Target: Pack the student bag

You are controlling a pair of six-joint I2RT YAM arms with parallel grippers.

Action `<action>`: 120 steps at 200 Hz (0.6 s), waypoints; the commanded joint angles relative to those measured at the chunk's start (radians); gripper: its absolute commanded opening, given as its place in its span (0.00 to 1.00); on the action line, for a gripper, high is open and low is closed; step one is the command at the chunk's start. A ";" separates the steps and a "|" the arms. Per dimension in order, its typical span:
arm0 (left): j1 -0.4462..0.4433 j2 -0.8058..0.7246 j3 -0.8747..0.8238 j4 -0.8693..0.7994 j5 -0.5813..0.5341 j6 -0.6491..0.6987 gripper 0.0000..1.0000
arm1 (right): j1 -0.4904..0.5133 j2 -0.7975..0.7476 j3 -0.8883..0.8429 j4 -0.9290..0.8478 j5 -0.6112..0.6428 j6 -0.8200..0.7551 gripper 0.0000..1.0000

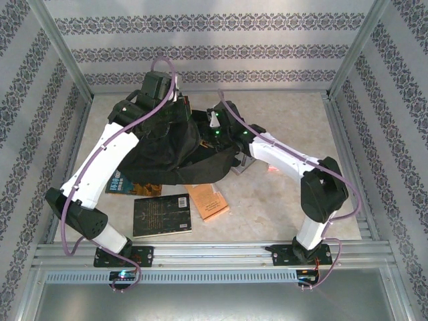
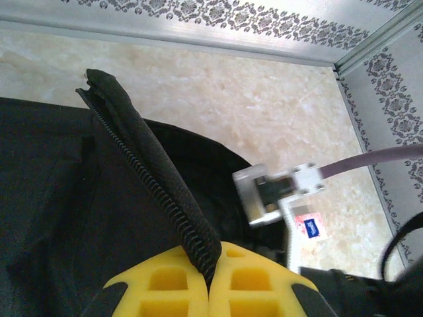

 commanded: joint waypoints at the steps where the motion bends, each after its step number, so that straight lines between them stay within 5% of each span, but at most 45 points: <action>1: 0.016 -0.052 -0.035 0.072 0.021 -0.006 0.00 | -0.023 -0.073 0.007 -0.140 0.047 -0.077 0.57; 52: 0.016 -0.091 -0.102 0.088 0.055 -0.043 0.00 | -0.104 -0.265 -0.062 -0.292 0.224 -0.164 0.52; 81: 0.014 -0.099 -0.134 0.097 0.077 -0.064 0.00 | -0.248 -0.349 -0.128 -0.370 0.216 -0.099 0.49; 120: 0.013 -0.114 -0.162 0.100 0.095 -0.077 0.00 | -0.430 -0.355 -0.193 -0.532 0.309 -0.200 0.56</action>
